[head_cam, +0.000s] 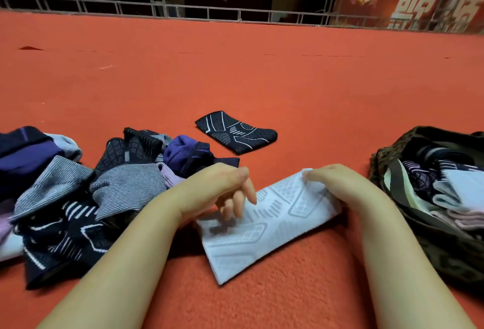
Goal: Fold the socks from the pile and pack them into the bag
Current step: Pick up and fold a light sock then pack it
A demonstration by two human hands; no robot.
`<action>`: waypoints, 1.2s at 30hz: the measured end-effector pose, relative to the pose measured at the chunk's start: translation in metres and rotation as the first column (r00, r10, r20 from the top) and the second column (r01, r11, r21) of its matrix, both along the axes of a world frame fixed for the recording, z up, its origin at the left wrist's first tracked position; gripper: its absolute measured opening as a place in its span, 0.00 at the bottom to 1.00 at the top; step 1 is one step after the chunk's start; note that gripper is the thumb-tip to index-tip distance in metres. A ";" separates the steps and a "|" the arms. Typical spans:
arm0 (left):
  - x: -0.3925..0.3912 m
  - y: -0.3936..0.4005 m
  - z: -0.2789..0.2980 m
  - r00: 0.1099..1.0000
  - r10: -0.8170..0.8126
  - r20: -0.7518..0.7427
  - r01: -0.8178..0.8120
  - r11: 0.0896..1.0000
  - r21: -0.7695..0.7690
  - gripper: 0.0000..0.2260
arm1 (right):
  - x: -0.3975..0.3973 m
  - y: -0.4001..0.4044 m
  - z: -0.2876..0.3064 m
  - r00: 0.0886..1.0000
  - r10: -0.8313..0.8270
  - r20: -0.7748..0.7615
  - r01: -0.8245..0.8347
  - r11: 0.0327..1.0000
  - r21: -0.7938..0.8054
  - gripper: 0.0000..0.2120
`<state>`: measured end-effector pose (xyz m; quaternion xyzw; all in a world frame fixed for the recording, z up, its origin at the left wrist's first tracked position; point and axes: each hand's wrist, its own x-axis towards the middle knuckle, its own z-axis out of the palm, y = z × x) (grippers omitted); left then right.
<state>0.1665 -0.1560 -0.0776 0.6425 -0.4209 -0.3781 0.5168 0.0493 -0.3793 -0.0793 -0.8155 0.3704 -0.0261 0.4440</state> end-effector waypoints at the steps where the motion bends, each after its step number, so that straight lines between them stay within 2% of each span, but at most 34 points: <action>1: -0.001 -0.006 -0.003 0.996 0.067 0.052 -0.068 0.997 0.022 0.17 | -0.001 0.000 0.001 1.000 -0.017 0.007 0.017 1.000 -0.004 0.19; 3: 0.001 -0.016 -0.015 0.932 0.168 0.320 -0.195 0.979 0.054 0.13 | 0.000 0.000 0.000 0.997 -0.073 -0.030 0.072 0.997 -0.042 0.33; 5: 0.001 -0.021 -0.027 0.784 0.136 0.606 -0.261 0.958 0.123 0.14 | 0.003 -0.001 -0.007 0.983 -0.103 -0.155 0.074 0.981 -0.182 0.40; 7: -0.001 -0.020 -0.036 0.634 -0.052 0.772 -0.272 0.919 0.285 0.26 | 0.005 -0.006 -0.018 0.951 -0.117 -0.288 0.014 0.942 -0.336 0.41; 9: -0.005 -0.020 -0.041 0.566 -0.136 0.813 -0.291 0.890 0.351 0.34 | 0.008 -0.007 -0.029 0.938 -0.134 -0.320 -0.030 0.887 -0.461 0.36; 13: -0.009 -0.023 -0.035 0.570 -0.124 0.813 -0.386 0.832 0.398 0.27 | 0.018 0.013 -0.043 0.979 -0.096 -0.179 -0.056 0.719 -0.692 0.28; 15: -0.008 -0.023 -0.031 0.643 -0.111 0.758 -0.352 0.836 0.421 0.22 | 0.020 0.019 -0.048 0.990 -0.046 -0.136 -0.063 0.715 -0.697 0.25; 16: -0.006 -0.021 -0.029 0.700 -0.092 0.708 -0.310 0.854 0.418 0.19 | 0.017 0.019 -0.048 0.996 -0.010 -0.089 -0.049 0.770 -0.636 0.23; 18: 0.000 -0.014 -0.026 0.781 -0.049 0.623 -0.243 0.895 0.374 0.13 | 0.007 0.014 -0.044 0.990 0.049 0.136 0.004 0.932 -0.363 0.19; 19: 0.003 -0.011 -0.026 0.806 -0.023 0.592 -0.224 0.913 0.341 0.13 | 0.001 0.013 -0.041 0.965 0.042 0.258 0.018 0.974 -0.225 0.17; 20: 0.006 -0.007 -0.025 0.826 0.007 0.563 -0.217 0.927 0.307 0.14 | -0.004 0.013 -0.037 0.942 0.042 0.332 0.012 0.987 -0.160 0.15; 24: 0.010 -0.010 -0.018 0.876 0.092 0.473 -0.195 0.966 0.171 0.16 | -0.007 0.008 -0.007 0.926 0.125 0.356 0.010 0.935 -0.354 0.16; 28: 0.014 -0.037 0.016 0.831 0.218 0.512 -0.233 0.972 -0.037 0.14 | 0.000 -0.006 0.071 0.831 0.223 0.510 0.114 0.829 -0.548 0.15; 30: 0.017 -0.041 0.037 0.889 0.205 0.410 -0.182 0.979 -0.095 0.15 | -0.001 -0.001 0.110 0.788 0.356 0.503 0.077 0.753 -0.654 0.12; 33: 0.014 -0.036 0.053 0.934 0.090 0.345 -0.041 0.988 -0.147 0.24 | -0.005 0.020 0.134 0.780 0.552 0.295 -0.108 0.583 -0.806 0.13; 36: -0.006 -0.023 0.051 0.924 -0.022 0.383 0.076 0.989 -0.127 0.30 | -0.015 0.048 0.115 0.742 0.665 0.085 -0.386 0.528 -0.757 0.13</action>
